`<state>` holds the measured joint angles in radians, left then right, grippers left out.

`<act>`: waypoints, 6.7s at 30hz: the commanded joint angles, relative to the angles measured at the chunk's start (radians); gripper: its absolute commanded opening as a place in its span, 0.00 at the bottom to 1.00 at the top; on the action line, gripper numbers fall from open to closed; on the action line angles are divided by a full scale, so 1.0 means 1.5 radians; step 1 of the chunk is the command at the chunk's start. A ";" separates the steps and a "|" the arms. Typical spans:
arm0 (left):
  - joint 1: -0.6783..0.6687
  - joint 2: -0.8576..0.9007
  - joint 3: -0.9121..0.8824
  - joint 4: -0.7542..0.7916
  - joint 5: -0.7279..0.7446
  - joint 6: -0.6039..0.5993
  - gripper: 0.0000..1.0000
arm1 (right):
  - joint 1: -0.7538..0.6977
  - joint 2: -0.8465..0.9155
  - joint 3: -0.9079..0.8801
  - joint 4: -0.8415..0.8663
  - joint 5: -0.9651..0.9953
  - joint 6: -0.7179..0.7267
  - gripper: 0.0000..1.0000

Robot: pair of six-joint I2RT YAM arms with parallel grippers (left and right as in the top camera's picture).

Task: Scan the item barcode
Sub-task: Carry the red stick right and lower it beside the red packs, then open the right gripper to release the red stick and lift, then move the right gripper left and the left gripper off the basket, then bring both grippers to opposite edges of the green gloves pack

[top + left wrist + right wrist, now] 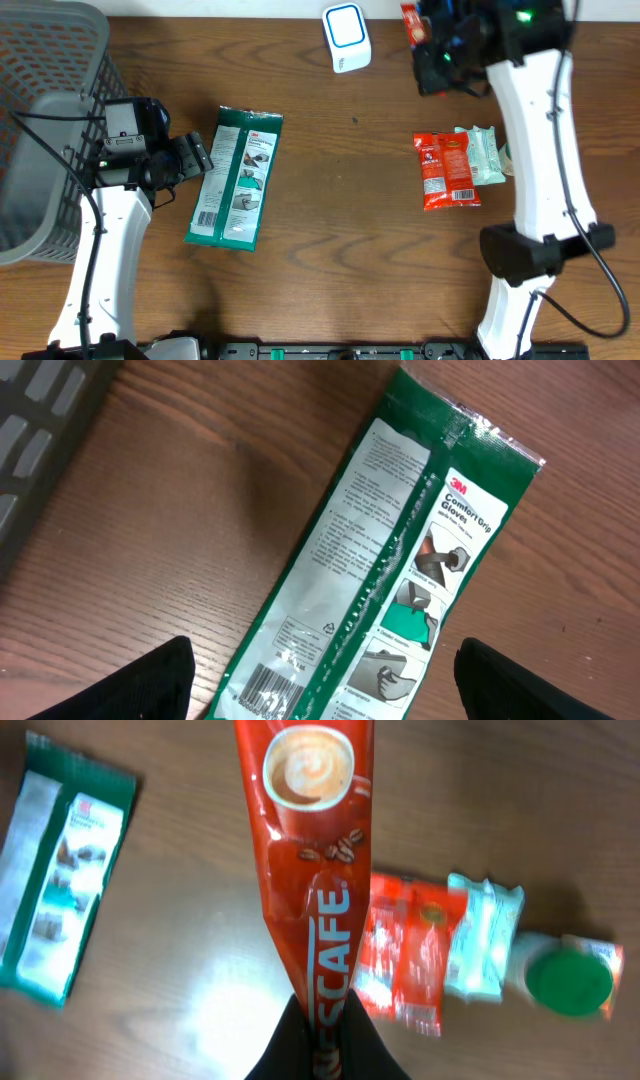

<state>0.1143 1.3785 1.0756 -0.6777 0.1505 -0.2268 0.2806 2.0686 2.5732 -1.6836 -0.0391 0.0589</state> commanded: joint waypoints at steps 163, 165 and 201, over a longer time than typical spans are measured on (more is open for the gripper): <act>-0.152 0.293 -0.075 0.150 0.062 0.078 0.08 | 0.032 -0.243 -0.998 0.826 -0.277 0.221 0.91; -0.166 0.293 -0.075 0.149 0.062 0.077 0.08 | 0.037 -0.243 -0.998 0.826 -0.277 0.238 0.91; -0.319 0.293 -0.075 0.167 0.081 -0.057 0.14 | 0.148 -0.243 -1.148 0.992 -0.273 0.411 0.69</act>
<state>-0.3523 1.7977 0.9878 -0.4294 0.2638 -0.3107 0.4892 1.7031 0.8604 -0.1970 -0.4500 0.6666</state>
